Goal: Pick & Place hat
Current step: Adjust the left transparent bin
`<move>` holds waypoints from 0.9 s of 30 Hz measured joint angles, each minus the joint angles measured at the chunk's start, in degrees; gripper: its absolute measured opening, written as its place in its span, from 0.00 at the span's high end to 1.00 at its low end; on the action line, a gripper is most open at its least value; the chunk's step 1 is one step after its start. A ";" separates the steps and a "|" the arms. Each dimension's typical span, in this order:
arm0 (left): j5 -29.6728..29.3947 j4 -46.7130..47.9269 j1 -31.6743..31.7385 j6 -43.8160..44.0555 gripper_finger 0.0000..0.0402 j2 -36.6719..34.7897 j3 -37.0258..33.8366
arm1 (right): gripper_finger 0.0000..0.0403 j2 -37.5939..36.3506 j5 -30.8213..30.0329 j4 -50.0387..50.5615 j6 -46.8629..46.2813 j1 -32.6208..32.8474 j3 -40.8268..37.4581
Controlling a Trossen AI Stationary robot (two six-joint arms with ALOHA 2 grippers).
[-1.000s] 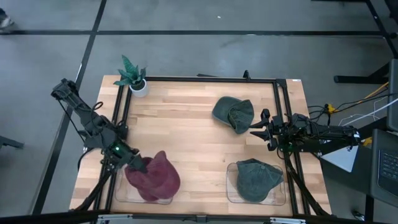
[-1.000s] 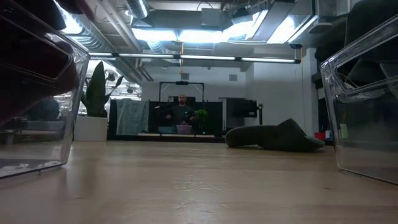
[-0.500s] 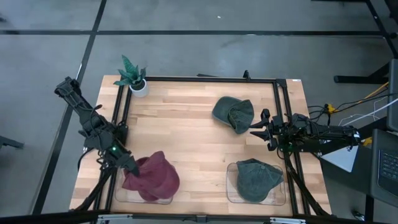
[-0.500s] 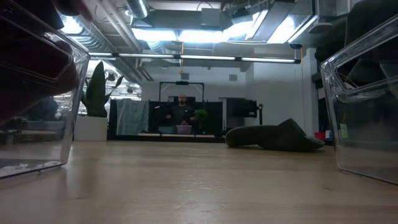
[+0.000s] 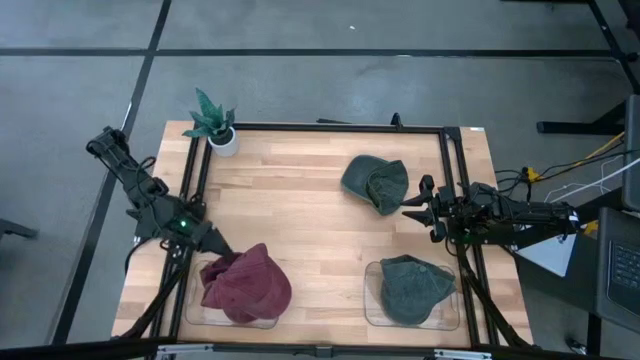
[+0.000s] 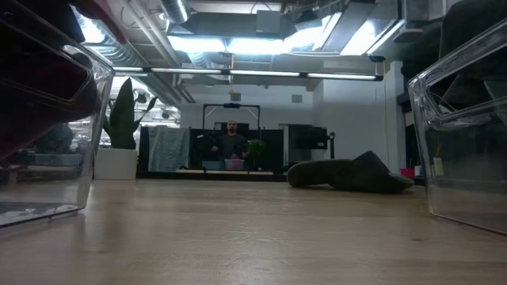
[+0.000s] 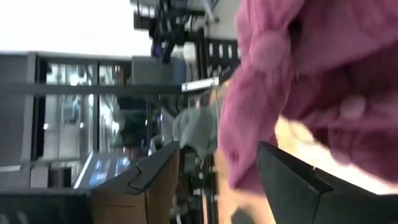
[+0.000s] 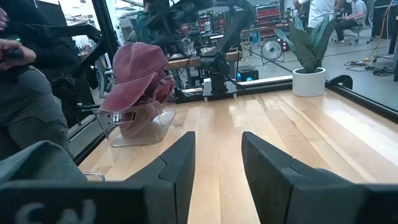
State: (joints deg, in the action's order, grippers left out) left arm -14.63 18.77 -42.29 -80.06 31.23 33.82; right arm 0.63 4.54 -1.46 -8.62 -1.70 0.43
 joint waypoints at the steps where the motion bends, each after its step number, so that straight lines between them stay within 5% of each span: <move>1: -0.66 0.61 0.50 -0.01 0.47 -0.88 0.00 | 0.67 0.00 0.00 0.00 -0.05 0.00 0.00; 18: -0.64 -6.96 6.02 11.88 0.47 -11.46 -0.63 | 0.67 -0.01 0.00 0.01 -0.07 -0.01 0.00; 27: 4.00 -18.57 7.22 9.37 0.47 -25.82 -18.02 | 0.67 0.01 0.00 0.01 -0.03 -0.01 0.00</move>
State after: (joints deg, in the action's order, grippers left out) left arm -10.63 0.20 -35.07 -70.69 5.40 15.80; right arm 0.64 4.54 -1.46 -8.65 -1.71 0.43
